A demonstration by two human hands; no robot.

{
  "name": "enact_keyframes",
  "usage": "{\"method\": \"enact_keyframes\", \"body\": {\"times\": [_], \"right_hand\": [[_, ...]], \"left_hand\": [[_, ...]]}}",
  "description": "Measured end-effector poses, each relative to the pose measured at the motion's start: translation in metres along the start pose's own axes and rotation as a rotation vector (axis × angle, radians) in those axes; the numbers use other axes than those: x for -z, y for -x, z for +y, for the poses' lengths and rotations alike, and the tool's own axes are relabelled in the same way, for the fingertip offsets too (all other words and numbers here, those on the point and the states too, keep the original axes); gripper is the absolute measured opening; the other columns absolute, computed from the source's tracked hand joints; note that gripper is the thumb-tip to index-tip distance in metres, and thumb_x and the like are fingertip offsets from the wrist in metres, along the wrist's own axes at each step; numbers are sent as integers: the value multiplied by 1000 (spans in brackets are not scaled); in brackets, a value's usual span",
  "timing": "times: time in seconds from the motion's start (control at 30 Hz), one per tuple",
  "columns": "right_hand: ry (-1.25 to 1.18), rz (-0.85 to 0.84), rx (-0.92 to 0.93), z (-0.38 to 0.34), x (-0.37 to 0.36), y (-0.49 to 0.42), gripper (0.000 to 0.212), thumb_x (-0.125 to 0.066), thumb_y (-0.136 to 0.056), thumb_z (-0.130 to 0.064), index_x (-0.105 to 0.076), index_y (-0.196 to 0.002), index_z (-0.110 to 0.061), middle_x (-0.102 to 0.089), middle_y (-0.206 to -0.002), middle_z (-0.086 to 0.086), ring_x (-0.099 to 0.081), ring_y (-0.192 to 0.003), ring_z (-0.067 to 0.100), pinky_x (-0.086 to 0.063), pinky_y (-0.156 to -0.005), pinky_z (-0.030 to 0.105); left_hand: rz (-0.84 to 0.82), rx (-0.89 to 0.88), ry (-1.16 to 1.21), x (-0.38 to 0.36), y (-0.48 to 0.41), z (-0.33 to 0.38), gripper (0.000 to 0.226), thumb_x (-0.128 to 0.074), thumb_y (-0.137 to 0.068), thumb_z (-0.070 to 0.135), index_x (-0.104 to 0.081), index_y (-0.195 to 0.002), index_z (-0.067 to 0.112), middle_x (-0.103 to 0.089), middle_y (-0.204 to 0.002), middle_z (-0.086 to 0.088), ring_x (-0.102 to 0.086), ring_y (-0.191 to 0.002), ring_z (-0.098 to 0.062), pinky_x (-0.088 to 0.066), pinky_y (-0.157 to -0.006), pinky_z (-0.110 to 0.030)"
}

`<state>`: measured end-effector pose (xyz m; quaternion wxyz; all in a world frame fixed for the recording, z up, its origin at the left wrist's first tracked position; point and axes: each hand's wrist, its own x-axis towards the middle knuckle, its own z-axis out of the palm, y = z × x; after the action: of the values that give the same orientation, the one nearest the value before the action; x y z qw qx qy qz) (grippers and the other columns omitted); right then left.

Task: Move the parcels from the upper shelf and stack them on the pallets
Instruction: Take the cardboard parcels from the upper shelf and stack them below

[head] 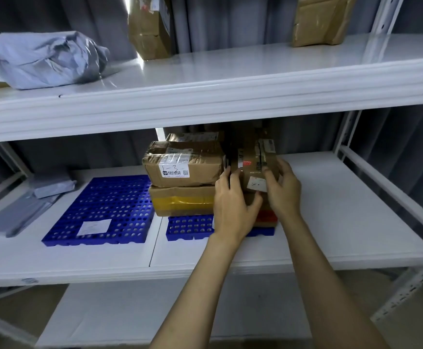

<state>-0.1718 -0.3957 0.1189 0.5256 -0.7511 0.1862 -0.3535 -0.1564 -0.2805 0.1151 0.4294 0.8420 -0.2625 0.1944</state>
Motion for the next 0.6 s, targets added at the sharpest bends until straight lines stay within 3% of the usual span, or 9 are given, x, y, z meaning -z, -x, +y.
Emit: {"method": "enact_keyframes", "body": {"times": [0.1,0.27,0.4,0.6], "right_hand": [[84,14,72,-17,-8,20,50,-52,-92,-43,-47,-138,-24,-60,-124,-1,-57,-113,18,-52,-94,41],[200,48,207,-52,-16,50,48,-52,-96,-37,-46,-140,-21,-54,-135,4,-47,-125,20,-41,-98,29],[221,74,344,-93,-23,76,56,-42,-91,-48,-49,-139,-20,-54,-138,0,-44,-131,17,-41,-106,42],[175,128,588,-159,-31,104,48,-47,-91,-39,-58,-131,-14,-62,-124,1,-54,-118,12,-45,-98,28]], "left_hand": [[17,-56,-45,24,3,-3,61,-65,-87,34,-43,-139,12,-43,-144,-10,-37,-135,-23,-36,-108,-34],[60,-181,-100,67,3,-3,56,-63,-88,31,-47,-137,10,-47,-141,-9,-39,-133,-22,-32,-110,-33],[115,-285,-115,111,1,-3,53,-63,-87,30,-49,-135,11,-49,-139,-7,-42,-131,-20,-33,-109,-32],[213,-453,-131,184,-7,-1,49,-59,-87,27,-52,-131,6,-55,-131,-9,-47,-124,-23,-40,-106,-36]]}}
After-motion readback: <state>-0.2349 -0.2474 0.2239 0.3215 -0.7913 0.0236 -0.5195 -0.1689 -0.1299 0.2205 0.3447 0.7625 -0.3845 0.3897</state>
